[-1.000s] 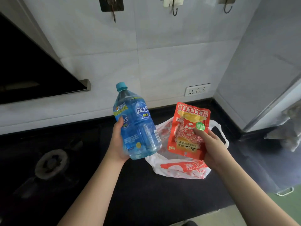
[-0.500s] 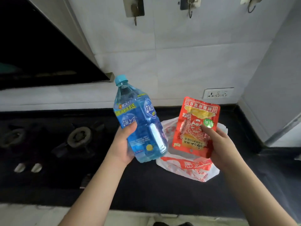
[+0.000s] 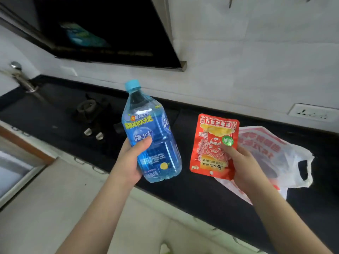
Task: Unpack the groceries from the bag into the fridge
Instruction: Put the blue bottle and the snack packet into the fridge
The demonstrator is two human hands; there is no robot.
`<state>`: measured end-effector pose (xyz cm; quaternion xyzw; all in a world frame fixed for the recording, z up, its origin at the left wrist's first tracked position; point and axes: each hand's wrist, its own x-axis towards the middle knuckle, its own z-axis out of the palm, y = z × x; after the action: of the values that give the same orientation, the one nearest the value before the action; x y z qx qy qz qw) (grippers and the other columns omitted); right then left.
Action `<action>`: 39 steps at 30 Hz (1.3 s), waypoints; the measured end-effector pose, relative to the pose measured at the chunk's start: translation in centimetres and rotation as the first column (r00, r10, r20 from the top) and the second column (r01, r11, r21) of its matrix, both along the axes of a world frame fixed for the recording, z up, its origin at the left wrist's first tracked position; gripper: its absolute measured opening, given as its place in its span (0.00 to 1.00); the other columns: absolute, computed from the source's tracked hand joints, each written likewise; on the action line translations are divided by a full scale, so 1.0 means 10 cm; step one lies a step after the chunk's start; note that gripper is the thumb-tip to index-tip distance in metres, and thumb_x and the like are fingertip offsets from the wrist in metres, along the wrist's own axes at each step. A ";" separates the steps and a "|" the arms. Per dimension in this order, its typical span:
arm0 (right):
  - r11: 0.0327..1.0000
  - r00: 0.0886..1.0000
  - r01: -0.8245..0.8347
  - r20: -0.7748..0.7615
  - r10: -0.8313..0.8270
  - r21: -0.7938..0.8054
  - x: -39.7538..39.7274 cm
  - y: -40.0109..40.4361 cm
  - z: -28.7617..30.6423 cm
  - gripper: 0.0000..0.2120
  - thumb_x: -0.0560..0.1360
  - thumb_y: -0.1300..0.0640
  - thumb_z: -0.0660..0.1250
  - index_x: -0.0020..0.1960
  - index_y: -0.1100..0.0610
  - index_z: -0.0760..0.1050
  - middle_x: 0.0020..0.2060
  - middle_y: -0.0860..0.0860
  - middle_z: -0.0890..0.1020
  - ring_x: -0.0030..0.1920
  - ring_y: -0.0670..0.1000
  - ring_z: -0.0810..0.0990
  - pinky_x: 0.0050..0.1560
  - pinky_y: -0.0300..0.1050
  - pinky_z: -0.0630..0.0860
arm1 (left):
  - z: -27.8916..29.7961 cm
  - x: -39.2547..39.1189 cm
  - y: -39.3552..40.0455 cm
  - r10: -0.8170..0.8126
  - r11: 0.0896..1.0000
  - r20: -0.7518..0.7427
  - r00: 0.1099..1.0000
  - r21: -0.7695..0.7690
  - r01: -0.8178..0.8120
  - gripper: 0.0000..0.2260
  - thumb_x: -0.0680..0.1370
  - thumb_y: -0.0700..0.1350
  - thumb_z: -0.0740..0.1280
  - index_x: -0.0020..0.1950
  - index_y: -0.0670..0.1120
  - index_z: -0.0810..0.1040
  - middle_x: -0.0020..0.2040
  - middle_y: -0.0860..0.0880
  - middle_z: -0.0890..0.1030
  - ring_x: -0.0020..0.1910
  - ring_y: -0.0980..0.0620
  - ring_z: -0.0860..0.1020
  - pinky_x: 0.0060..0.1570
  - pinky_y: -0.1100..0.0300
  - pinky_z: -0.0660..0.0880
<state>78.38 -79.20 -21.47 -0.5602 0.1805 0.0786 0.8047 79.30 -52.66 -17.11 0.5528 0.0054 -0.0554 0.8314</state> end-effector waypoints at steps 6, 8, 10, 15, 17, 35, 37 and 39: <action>0.987 0.987 -0.161 -0.014 0.160 -0.003 0.09 0.67 -0.02 0.16 0.75 0.49 0.69 0.61 0.51 0.75 0.52 0.51 0.85 0.50 0.56 0.85 0.57 0.61 0.77 | 0.10 -0.42 0.77 0.190 0.980 0.000 0.982 0.052 -0.190 0.39 0.56 0.55 0.83 0.63 0.43 0.76 0.57 0.41 0.82 0.55 0.38 0.81 0.47 0.45 0.80; 0.976 0.976 -0.218 -0.003 0.218 -0.014 0.10 0.96 0.04 0.14 0.75 0.50 0.69 0.60 0.51 0.75 0.51 0.50 0.86 0.50 0.55 0.85 0.57 0.60 0.77 | 0.18 -0.57 1.04 0.252 0.965 0.017 0.967 0.064 -0.253 0.46 0.56 0.55 0.83 0.68 0.41 0.71 0.61 0.38 0.79 0.58 0.36 0.79 0.51 0.41 0.79; 0.958 0.958 -0.286 0.007 0.286 -0.020 0.07 1.29 0.09 0.13 0.76 0.50 0.68 0.59 0.51 0.76 0.50 0.50 0.86 0.50 0.55 0.85 0.58 0.60 0.77 | 0.27 -0.75 1.33 0.282 0.956 0.065 0.957 0.063 -0.286 0.45 0.58 0.55 0.82 0.69 0.40 0.70 0.61 0.37 0.78 0.58 0.36 0.79 0.54 0.40 0.78; 0.871 0.870 -0.492 0.023 0.492 -0.007 -0.14 2.33 0.24 0.13 0.77 0.52 0.67 0.60 0.52 0.76 0.51 0.52 0.86 0.50 0.55 0.85 0.56 0.59 0.78 | 0.42 -1.41 2.19 0.398 0.915 0.119 0.910 0.024 -0.404 0.43 0.62 0.54 0.81 0.70 0.38 0.68 0.62 0.36 0.77 0.58 0.36 0.78 0.54 0.43 0.78; 0.833 0.833 -0.553 0.030 0.553 -0.010 -0.24 2.75 0.28 0.13 0.77 0.52 0.67 0.60 0.52 0.76 0.51 0.52 0.86 0.50 0.55 0.85 0.54 0.58 0.79 | 0.46 -1.68 2.55 0.451 0.890 0.128 0.883 0.009 -0.455 0.45 0.62 0.54 0.80 0.71 0.36 0.66 0.64 0.32 0.73 0.60 0.32 0.75 0.57 0.38 0.75; 0.397 0.394 -0.918 0.102 0.914 -0.010 -1.02 5.66 0.49 0.12 0.78 0.57 0.65 0.60 0.56 0.76 0.51 0.55 0.85 0.50 0.57 0.85 0.50 0.55 0.80 | 0.50 -3.66 4.29 0.852 0.514 0.185 0.490 -0.116 -0.850 0.31 0.70 0.48 0.74 0.69 0.39 0.70 0.58 0.40 0.80 0.56 0.40 0.80 0.53 0.44 0.78; 0.352 0.349 -0.936 0.095 0.932 -0.009 -1.02 5.87 0.45 0.12 0.78 0.56 0.66 0.61 0.56 0.76 0.51 0.54 0.85 0.50 0.57 0.85 0.51 0.55 0.80 | 0.42 -3.69 4.38 0.889 0.453 0.151 0.432 -0.159 -0.877 0.26 0.72 0.46 0.70 0.68 0.40 0.71 0.57 0.42 0.81 0.54 0.42 0.81 0.51 0.47 0.78; 0.303 0.302 -0.953 0.088 0.949 0.005 -1.00 6.09 0.41 0.14 0.78 0.56 0.66 0.62 0.54 0.75 0.52 0.54 0.85 0.50 0.57 0.85 0.52 0.56 0.80 | 0.39 -3.69 4.50 0.918 0.393 0.127 0.375 -0.169 -0.904 0.24 0.74 0.45 0.67 0.69 0.40 0.70 0.57 0.42 0.81 0.55 0.41 0.81 0.51 0.47 0.78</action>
<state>68.38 -18.30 -17.33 -0.5384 -0.2145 0.5236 0.6245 42.36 -7.66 -13.22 0.4309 0.2231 0.4664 0.7396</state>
